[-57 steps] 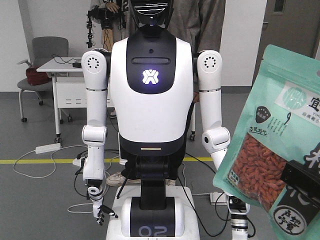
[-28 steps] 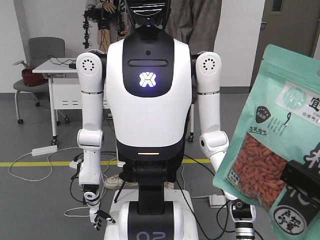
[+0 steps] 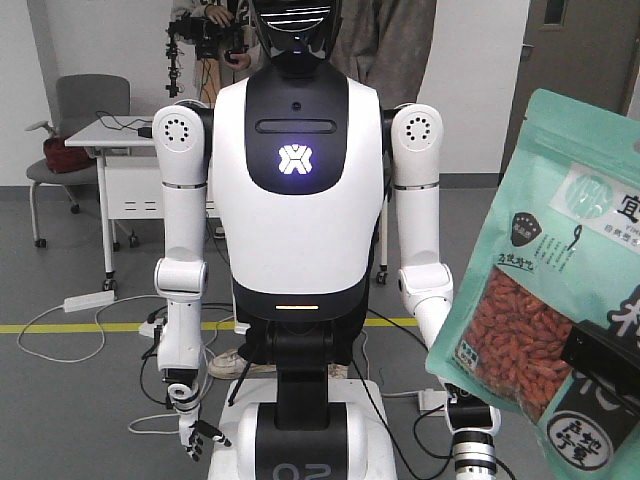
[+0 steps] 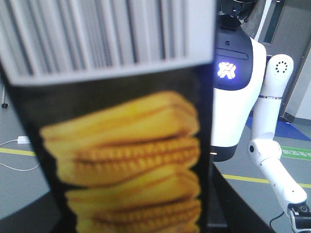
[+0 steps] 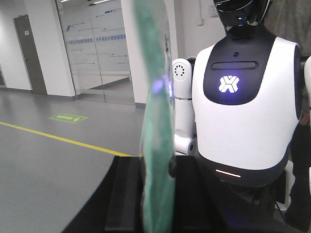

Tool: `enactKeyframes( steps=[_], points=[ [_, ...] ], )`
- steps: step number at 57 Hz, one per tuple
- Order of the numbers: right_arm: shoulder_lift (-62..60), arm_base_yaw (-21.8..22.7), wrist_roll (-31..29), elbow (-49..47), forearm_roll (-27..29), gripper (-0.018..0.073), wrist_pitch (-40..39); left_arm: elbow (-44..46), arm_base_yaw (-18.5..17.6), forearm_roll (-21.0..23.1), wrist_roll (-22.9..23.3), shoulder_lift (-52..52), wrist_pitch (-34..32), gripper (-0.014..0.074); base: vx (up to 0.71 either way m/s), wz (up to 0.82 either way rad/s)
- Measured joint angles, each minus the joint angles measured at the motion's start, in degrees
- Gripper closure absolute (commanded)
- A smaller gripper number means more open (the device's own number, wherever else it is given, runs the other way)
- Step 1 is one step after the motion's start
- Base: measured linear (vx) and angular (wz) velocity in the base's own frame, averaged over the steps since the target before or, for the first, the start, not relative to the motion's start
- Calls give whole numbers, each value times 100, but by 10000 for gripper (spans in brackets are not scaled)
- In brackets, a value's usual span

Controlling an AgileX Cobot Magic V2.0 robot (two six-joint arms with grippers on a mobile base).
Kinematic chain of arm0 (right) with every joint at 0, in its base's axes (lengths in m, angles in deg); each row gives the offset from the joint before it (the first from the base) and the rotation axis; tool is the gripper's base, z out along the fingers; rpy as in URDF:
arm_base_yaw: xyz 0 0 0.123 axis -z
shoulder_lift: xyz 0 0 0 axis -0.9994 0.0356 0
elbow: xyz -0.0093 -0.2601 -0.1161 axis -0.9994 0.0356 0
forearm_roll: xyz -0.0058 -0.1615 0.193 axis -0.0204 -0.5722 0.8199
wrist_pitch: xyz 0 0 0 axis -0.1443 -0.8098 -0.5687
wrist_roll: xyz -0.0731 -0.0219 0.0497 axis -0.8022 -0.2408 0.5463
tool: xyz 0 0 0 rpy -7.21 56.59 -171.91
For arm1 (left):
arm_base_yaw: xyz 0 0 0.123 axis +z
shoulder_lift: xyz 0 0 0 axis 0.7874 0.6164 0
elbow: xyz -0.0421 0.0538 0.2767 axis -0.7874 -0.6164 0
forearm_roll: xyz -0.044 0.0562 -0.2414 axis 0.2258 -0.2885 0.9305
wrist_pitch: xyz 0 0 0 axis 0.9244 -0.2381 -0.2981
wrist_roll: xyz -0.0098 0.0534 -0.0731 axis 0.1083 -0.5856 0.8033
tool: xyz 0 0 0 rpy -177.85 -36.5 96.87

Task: Pick snacks and fruit into basket
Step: 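Lower the teal goji-berry bag into the blue basket with the right gripper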

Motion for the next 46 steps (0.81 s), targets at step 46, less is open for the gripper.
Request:
enactKeyframes(
  steps=[46],
  points=[
    [0, 0, 0, 0, 0, 568, 0, 0, 0, 0, 0, 0, 0, 594, 0, 0]
  ],
)
